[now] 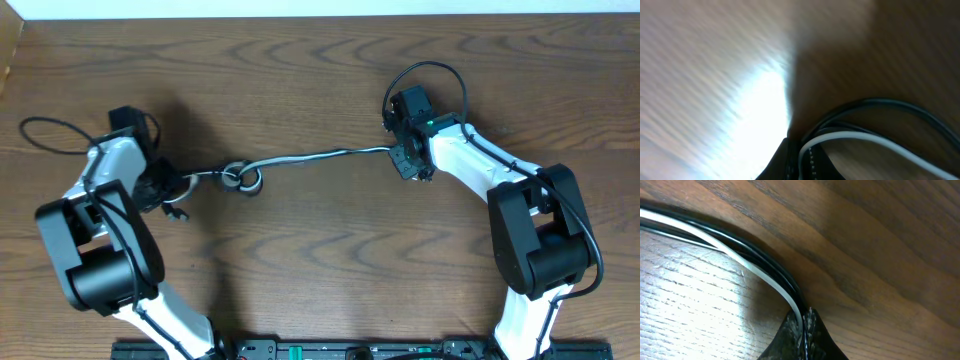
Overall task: Untangle cables
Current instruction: 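Pull the left gripper far leftward, stretching the cable between grippers, then move the left gripper back rightward toward the knot at center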
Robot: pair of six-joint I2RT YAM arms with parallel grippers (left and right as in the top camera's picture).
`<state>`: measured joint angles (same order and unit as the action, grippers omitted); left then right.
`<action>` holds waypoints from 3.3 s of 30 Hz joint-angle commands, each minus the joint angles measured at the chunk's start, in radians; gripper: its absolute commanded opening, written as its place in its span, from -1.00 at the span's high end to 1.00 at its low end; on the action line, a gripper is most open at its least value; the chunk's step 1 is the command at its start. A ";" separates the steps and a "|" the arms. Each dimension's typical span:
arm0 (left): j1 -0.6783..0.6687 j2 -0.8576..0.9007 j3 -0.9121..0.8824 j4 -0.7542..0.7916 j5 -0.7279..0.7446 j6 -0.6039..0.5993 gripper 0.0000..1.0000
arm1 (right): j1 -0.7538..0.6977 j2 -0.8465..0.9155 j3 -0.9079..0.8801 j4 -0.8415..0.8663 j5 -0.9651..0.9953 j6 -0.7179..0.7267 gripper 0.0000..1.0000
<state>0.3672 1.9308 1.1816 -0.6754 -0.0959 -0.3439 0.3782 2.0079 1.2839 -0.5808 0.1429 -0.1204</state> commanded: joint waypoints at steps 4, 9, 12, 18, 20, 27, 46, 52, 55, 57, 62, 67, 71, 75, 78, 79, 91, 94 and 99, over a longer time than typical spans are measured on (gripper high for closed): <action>0.126 0.095 -0.072 0.027 -0.070 -0.029 0.84 | -0.005 0.061 -0.031 -0.014 0.008 -0.001 0.98; 0.176 0.095 -0.074 0.047 -0.069 -0.029 0.84 | -0.005 0.061 -0.031 -0.015 0.008 -0.001 0.98; 0.196 0.095 -0.084 0.071 -0.070 -0.029 0.85 | -0.005 0.061 -0.031 -0.015 0.008 -0.001 0.98; 0.221 0.096 -0.109 0.114 -0.070 -0.028 0.84 | -0.008 0.061 -0.031 -0.022 0.041 -0.001 0.98; 0.230 0.096 -0.116 0.121 -0.070 -0.029 0.84 | -0.013 0.061 -0.031 -0.024 0.050 -0.001 0.98; 0.237 0.096 -0.122 0.130 -0.047 -0.028 0.84 | -0.019 0.061 -0.031 -0.021 0.040 0.000 0.98; -0.094 0.096 -0.122 0.139 0.097 0.056 0.85 | -0.017 0.061 -0.031 -0.003 -0.053 -0.001 0.98; -0.230 0.096 -0.122 0.135 0.097 0.078 0.85 | -0.017 0.061 -0.031 -0.003 -0.053 -0.001 0.98; -0.295 0.096 -0.122 0.137 0.097 0.078 0.85 | -0.016 0.061 -0.031 -0.002 -0.053 -0.001 0.98; -0.320 0.096 -0.122 0.137 0.097 0.078 0.85 | -0.017 0.061 -0.031 -0.003 -0.053 -0.001 0.98; -0.367 0.096 -0.122 0.143 0.097 0.078 0.85 | -0.016 0.061 -0.031 -0.002 -0.060 -0.001 0.98; -0.391 0.096 -0.122 0.159 0.097 0.078 0.85 | -0.016 0.061 -0.031 0.002 -0.072 -0.001 0.98; -0.392 0.096 -0.122 0.169 0.124 0.078 0.85 | -0.016 0.061 -0.031 0.002 -0.072 -0.001 0.98; -0.392 0.096 -0.122 0.183 0.190 0.083 0.84 | -0.016 0.061 -0.031 0.005 -0.075 -0.001 0.98; -0.393 0.096 -0.122 0.188 0.255 0.105 0.85 | -0.016 0.061 -0.031 0.006 -0.076 -0.001 0.98; -0.392 0.096 -0.122 0.188 0.274 0.113 0.85 | -0.016 0.061 -0.031 0.006 -0.076 -0.001 0.98; -0.393 0.096 -0.122 0.189 0.433 0.134 0.85 | -0.016 0.061 -0.031 0.008 -0.076 0.000 0.98; -0.397 0.096 -0.122 0.188 0.458 0.142 0.85 | -0.016 0.061 -0.031 0.009 -0.076 0.000 0.98; -0.414 0.096 -0.121 0.182 0.481 0.183 0.85 | -0.014 0.061 -0.031 0.009 -0.076 0.000 0.98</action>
<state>-0.0238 1.9285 1.1316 -0.4587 0.3870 -0.2043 0.3676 2.0079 1.2839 -0.5739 0.1043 -0.1207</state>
